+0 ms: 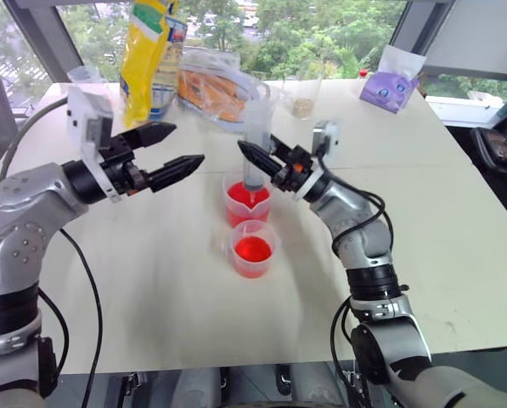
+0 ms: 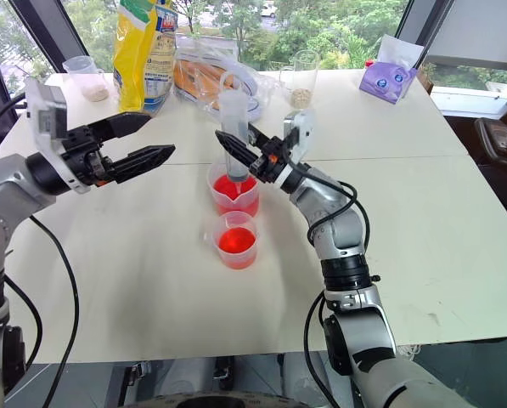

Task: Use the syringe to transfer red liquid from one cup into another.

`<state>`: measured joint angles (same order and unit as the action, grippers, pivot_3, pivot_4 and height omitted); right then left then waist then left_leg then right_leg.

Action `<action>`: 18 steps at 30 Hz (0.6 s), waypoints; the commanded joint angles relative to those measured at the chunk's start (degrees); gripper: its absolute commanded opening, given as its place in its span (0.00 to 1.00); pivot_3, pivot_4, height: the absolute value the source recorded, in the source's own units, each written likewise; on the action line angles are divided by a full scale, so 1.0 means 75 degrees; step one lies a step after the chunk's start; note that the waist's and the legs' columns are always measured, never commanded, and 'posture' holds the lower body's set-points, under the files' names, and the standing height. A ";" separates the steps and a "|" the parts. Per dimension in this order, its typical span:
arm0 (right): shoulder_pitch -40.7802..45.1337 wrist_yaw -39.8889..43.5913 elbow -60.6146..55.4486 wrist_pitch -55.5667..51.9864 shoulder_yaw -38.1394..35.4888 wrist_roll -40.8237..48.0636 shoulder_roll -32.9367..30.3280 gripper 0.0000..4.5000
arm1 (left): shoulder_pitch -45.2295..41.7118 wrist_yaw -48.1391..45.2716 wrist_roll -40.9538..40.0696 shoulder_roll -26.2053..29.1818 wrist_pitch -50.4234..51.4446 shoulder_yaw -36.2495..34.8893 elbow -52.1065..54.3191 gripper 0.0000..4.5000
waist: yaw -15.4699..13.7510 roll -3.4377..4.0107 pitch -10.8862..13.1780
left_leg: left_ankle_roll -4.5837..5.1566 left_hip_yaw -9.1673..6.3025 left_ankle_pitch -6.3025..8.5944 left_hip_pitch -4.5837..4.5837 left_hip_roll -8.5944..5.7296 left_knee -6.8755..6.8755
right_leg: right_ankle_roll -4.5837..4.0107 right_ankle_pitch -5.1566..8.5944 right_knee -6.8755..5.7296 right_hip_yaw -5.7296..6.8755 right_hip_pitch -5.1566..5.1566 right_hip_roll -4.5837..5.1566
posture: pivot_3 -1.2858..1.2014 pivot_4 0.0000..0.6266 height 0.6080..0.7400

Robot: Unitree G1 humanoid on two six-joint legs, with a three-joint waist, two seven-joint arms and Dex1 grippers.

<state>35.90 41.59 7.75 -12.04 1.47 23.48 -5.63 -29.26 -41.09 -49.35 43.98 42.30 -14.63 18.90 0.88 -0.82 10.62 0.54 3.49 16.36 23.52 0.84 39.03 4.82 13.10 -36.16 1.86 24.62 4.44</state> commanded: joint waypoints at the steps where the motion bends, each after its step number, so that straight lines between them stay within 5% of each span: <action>1: -0.0039 0.0174 0.0018 0.0532 0.0184 -0.0258 -0.0027 0.32 | -0.0304 0.0009 0.0084 -0.0141 -0.0110 0.0114 -0.0036 1.00 | 0.0001 0.0000 0.0000 | 0.0000 0.0001 0.0000 0.0000 -0.0001 0.0000 | 0.0000 0.0000 0.0000 -0.0001 0.0000 0.0001 | 0.52 0.24 1.00; 18: -0.0203 0.0299 0.0131 0.0644 0.0594 -0.0767 -0.0334 0.32 | -0.1539 0.0006 0.0459 -0.1608 -0.0080 0.1052 -0.0778 1.00 | 0.0020 -0.0003 -0.0002 | -0.0005 -0.0001 -0.0003 -0.0019 0.0000 0.0002 | 0.0001 -0.0001 -0.0006 -0.0002 -0.0016 -0.0001 | 0.52 0.24 1.00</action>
<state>34.21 43.62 9.43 -7.31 5.47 17.93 -8.25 -39.65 -40.12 -45.64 31.94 41.92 -7.15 12.40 1.02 -0.84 10.60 0.50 3.47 16.34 23.38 0.84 39.04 4.83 13.09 -36.21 1.85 24.50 4.42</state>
